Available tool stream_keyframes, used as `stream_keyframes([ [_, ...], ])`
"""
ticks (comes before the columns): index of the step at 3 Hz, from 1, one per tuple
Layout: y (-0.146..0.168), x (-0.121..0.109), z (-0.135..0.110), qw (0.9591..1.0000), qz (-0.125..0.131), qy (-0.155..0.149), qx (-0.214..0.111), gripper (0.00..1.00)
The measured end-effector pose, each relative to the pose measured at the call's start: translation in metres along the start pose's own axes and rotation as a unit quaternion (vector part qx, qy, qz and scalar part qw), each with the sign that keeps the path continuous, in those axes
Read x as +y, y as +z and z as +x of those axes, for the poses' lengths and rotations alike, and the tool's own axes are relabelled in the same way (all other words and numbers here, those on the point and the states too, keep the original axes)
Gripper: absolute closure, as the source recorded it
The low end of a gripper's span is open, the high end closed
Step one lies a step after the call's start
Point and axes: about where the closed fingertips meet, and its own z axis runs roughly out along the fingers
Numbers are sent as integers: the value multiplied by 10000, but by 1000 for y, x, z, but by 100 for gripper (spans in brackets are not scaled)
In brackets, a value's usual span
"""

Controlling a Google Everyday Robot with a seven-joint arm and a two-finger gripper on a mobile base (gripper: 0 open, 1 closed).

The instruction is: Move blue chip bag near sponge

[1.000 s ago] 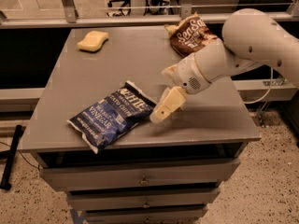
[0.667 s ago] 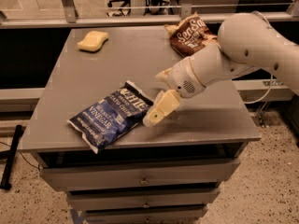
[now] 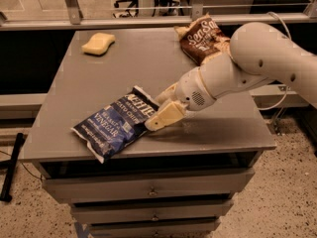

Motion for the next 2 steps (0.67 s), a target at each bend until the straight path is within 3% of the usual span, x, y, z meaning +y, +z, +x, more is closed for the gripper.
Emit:
stream_keyframes([
  [2,-20,-14,-1,9994,316,148,4,88],
])
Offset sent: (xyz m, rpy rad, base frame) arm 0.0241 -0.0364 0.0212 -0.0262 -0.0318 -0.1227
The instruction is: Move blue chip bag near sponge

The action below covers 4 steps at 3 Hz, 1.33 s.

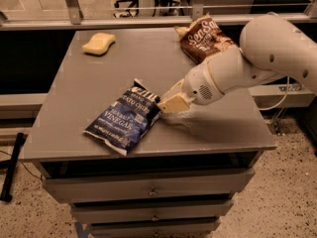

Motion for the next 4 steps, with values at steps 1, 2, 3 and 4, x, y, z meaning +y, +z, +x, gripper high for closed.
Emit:
stream_keyframes([
  [1,-12,-11,1,9997,214,117,-15,100],
  [2,-35,-32,2,9965,758,332,-113,100],
  [3,-35,-32,2,9965,757,331,-113,100],
  [4,-32,-40,-4,9952,888,306,-277,100],
])
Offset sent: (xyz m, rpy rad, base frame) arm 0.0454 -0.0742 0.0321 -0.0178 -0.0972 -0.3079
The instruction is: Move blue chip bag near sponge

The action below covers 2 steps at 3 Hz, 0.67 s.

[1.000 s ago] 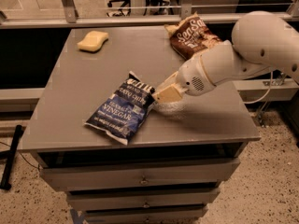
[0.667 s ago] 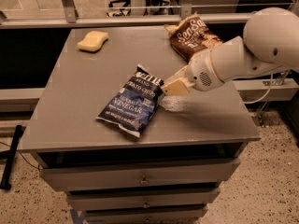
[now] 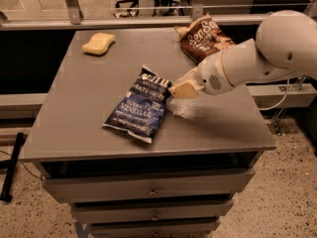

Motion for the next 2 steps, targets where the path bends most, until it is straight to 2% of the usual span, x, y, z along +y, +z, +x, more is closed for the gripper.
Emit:
stream_keyframes([
  [1,9,-36,-19,9981,411,111,-448,100],
  [2,19,-93,-49,9893,1000,305,-1016,100],
])
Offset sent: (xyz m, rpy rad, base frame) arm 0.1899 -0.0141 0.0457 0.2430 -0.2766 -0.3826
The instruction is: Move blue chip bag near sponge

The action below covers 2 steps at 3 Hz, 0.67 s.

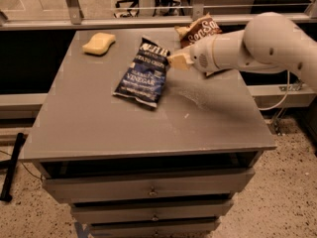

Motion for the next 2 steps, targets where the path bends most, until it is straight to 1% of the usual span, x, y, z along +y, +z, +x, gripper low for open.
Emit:
stream_keyframes([
  [1,27,-43,-27,9980,443,213,-391,100],
  [2,56,-65,-43,9958,631,367,-550,100],
])
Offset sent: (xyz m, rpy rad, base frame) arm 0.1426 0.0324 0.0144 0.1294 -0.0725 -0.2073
